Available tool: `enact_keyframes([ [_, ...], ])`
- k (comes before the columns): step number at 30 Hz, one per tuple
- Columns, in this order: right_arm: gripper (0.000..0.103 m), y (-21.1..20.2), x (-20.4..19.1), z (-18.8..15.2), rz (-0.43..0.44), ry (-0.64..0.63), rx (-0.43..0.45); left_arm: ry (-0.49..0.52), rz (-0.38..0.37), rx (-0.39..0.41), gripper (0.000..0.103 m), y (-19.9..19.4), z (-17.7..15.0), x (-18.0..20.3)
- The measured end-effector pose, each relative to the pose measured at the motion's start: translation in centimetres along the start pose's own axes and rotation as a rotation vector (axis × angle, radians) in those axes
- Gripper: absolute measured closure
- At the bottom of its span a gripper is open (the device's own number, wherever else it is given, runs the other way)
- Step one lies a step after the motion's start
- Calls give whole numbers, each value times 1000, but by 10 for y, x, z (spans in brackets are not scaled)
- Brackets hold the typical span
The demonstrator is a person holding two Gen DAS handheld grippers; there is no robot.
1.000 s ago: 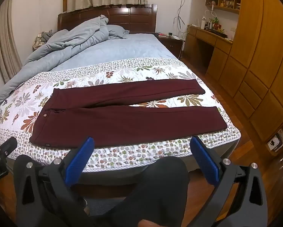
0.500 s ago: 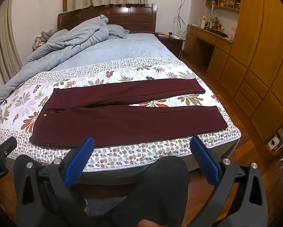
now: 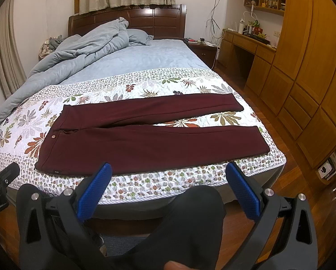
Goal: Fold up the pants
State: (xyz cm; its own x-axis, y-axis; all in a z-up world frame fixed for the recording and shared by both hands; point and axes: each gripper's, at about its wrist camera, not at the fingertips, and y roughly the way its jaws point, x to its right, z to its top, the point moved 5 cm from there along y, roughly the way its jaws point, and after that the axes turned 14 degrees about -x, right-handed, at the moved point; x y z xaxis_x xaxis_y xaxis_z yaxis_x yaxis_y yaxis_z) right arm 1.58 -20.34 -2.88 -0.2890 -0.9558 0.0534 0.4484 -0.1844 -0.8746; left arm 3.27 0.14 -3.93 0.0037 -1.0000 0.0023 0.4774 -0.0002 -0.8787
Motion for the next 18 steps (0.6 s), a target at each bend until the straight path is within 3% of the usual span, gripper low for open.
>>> enact_keyframes([
  [18,2,4,2,-1,0,-1,1,1,1,1,4,-3,1,2],
])
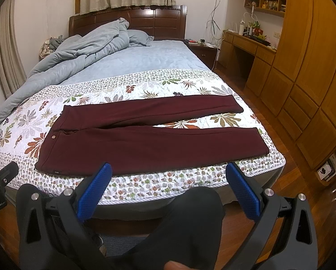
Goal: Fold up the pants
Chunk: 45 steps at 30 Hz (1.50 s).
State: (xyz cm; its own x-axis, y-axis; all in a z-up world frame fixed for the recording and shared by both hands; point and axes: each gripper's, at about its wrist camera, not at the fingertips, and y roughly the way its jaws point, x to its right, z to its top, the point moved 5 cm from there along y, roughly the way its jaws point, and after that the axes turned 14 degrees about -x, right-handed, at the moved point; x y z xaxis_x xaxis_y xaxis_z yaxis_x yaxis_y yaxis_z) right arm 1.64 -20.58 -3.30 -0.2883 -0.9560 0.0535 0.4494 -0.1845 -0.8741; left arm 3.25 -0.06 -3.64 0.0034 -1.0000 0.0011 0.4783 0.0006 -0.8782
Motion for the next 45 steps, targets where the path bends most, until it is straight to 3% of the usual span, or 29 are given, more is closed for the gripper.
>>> enact_keyframes([
  [39,2,20,-1,-4,4,2,-33,2,-5,-31,4,10,-1,-2],
  [42,2,23,-2,-2,6,1,-40,-1,-25,-40,4,16,-1,-2],
  [45,2,26,-5,6,45,-20,-22,43,-121,-72,4,31,3,2],
])
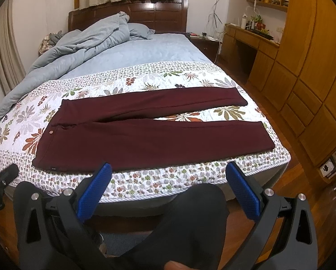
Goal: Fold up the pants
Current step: 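Grasp the pants waistband with the left tool while the right tool grasps a leg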
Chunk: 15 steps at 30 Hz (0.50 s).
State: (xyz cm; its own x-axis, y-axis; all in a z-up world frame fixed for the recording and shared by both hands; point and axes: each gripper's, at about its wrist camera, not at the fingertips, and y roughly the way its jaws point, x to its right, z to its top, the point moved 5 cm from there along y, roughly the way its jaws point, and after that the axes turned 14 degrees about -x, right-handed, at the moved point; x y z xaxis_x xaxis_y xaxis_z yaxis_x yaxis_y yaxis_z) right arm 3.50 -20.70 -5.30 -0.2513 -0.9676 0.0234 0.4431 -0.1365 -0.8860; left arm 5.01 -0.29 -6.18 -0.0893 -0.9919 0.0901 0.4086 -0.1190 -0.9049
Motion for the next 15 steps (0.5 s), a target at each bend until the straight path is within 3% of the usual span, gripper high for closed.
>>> enact_keyframes([
  [2,2,-9,8,17,159,-7,155,92,-58,-36,4,15,10,-2],
  [4,2,-6,21,29,260,-13,276,121,-213,-74,4,27,24,-19],
  [5,2,10,27,38,236,-8,224,94,-370,-108,4,38,33,-40],
  [6,2,36,33,45,222,-10,112,46,-464,-144,4,49,38,-57],
  [7,2,48,38,48,254,-6,76,-41,-516,-213,4,70,43,-85],
  [9,2,68,52,50,286,37,52,-104,-450,-269,4,97,46,-122],
  [12,2,97,73,49,288,64,27,-246,-390,-246,4,128,46,-185],
  [15,2,133,98,42,368,161,-53,-514,-501,-291,4,164,33,-237],
])
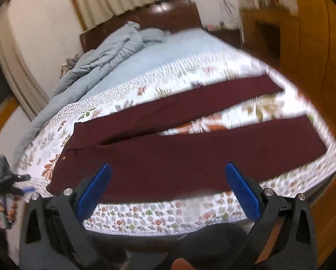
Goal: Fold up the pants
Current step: 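Grasp the pants waistband with the left tool while the right tool grasps a leg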
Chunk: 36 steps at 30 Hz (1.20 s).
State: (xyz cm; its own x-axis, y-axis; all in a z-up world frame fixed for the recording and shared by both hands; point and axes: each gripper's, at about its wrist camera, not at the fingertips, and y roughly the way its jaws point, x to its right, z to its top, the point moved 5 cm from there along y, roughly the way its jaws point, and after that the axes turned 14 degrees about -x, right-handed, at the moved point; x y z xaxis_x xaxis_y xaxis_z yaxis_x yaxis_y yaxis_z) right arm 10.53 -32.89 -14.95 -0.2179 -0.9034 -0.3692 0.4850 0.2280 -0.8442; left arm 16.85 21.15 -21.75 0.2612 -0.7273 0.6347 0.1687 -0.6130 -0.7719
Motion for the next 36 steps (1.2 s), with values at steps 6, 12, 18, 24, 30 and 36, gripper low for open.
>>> enact_keyframes([
  [6,2,25,35,-9,29,105,-62,-210,-125,31,19,33,25,-53],
  [12,2,35,46,-14,35,122,-78,-203,-41,-7,29,64,35,-54],
  [18,71,31,108,-16,117,272,-103,-160,91,58,74,61,33,-51],
  [24,57,3,239,-12,165,619,11,-143,78,115,80,49,33,-43],
  [30,54,-4,337,-5,250,840,134,-85,123,117,81,56,39,-27],
  [36,50,14,363,10,233,880,113,-177,105,118,83,61,40,-44],
])
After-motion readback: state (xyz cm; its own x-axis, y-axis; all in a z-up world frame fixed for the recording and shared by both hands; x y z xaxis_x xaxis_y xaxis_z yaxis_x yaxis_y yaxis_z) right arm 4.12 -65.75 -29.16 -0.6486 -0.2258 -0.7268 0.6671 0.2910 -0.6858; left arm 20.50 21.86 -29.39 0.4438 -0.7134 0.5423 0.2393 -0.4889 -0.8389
